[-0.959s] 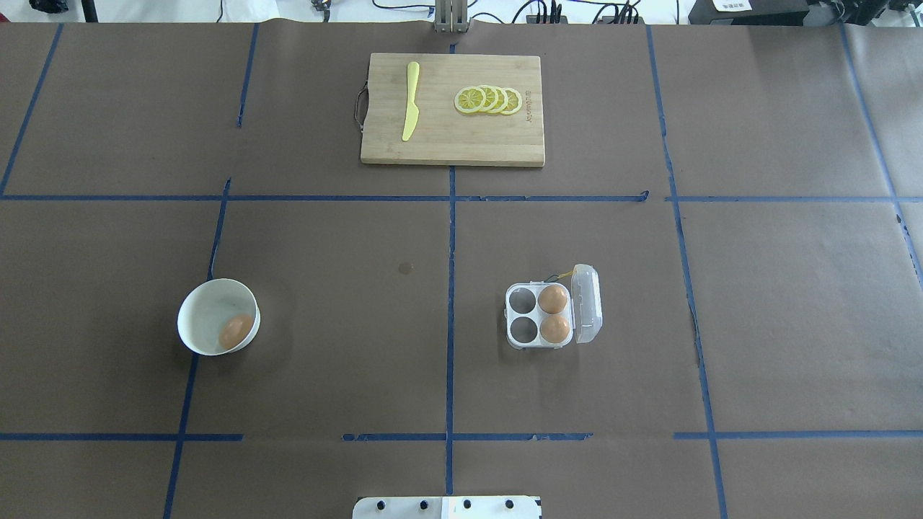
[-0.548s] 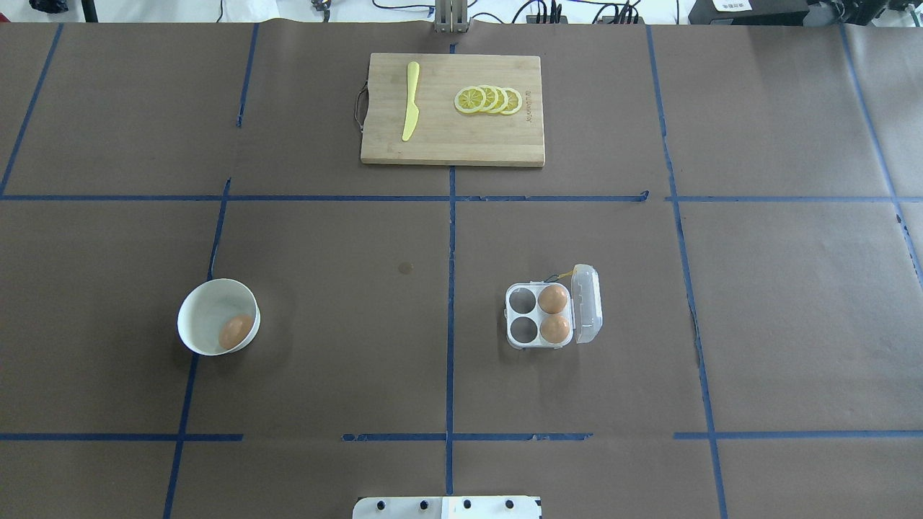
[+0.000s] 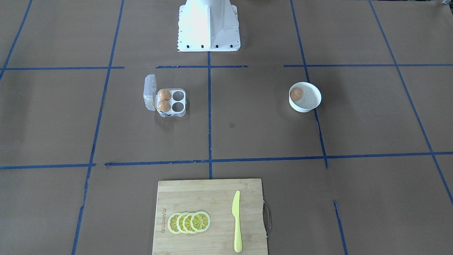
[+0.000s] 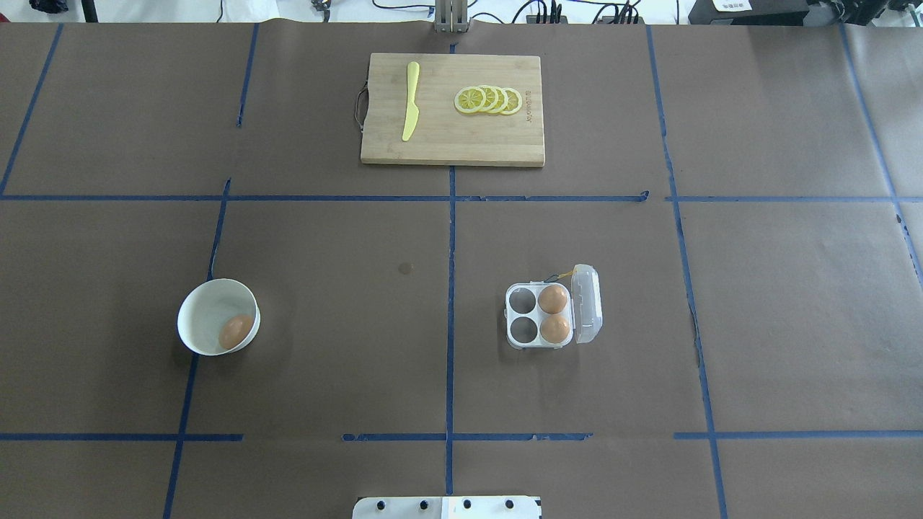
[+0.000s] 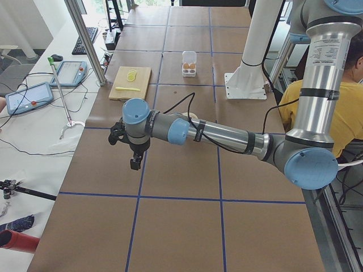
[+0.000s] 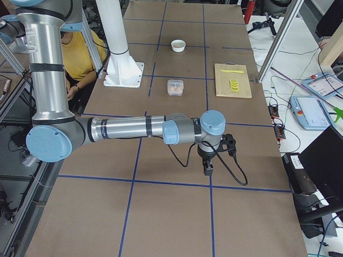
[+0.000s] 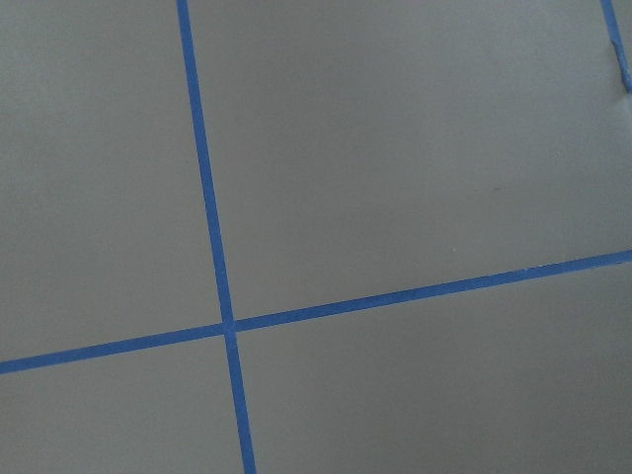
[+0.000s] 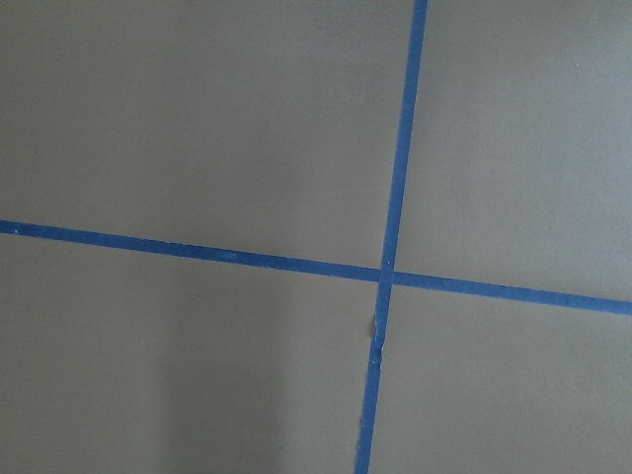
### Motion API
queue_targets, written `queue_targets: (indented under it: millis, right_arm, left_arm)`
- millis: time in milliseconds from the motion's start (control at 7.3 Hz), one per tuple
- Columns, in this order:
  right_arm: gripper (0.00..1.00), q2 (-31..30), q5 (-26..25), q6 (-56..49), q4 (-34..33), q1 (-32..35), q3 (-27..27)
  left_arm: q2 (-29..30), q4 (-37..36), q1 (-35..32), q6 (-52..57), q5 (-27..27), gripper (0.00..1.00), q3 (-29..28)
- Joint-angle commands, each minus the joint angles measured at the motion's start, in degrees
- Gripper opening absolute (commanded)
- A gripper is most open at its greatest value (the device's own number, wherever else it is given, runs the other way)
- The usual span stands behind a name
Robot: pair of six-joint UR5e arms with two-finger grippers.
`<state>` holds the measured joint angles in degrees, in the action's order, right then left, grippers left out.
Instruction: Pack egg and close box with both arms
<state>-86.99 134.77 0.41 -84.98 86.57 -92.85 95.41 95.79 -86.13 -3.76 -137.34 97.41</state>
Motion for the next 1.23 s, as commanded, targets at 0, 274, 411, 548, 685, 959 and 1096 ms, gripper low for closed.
queue_targets:
  millis: [0,274,411,548,685,959,1096]
  right_arm:
    - [1.0,-0.64,0.93,-0.06,2.88,-0.09,0.21]
    - [1.0,-2.47,5.92,-0.06,2.97,-0.09,-0.75]
    - [1.0,-2.4,5.86,-0.06,2.97,-0.61,-0.76]
    - [1.0,-2.31,6.03,-0.06,3.06,-0.7,-0.93]
    - [1.0,-2.39,6.03,-0.06,3.93,-0.79,-0.84]
    - [1.0,-2.39,6.21,-0.06,5.08,-0.7,-1.37]
    - [1.0,-2.48,6.3,-0.06,5.0,-0.7,-2.07]
  left_arm:
    - [-0.66,6.12,0.25,-0.19,-0.21,1.0,-2.38]
    - [-1.81,11.15,2.08,-0.2,-3.61,1.0,-2.57]
    - [-1.63,15.44,7.93,-3.07,-3.81,1.0,-2.31]
    - [-1.11,22.62,15.82,-19.28,-1.64,1.0,-0.66]
    - [0.46,29.39,23.21,-32.67,5.35,1.0,0.66]
    - [4.94,31.3,32.58,-46.12,9.55,1.0,2.52]
    - [4.79,31.48,32.95,-46.25,9.29,0.99,3.13]
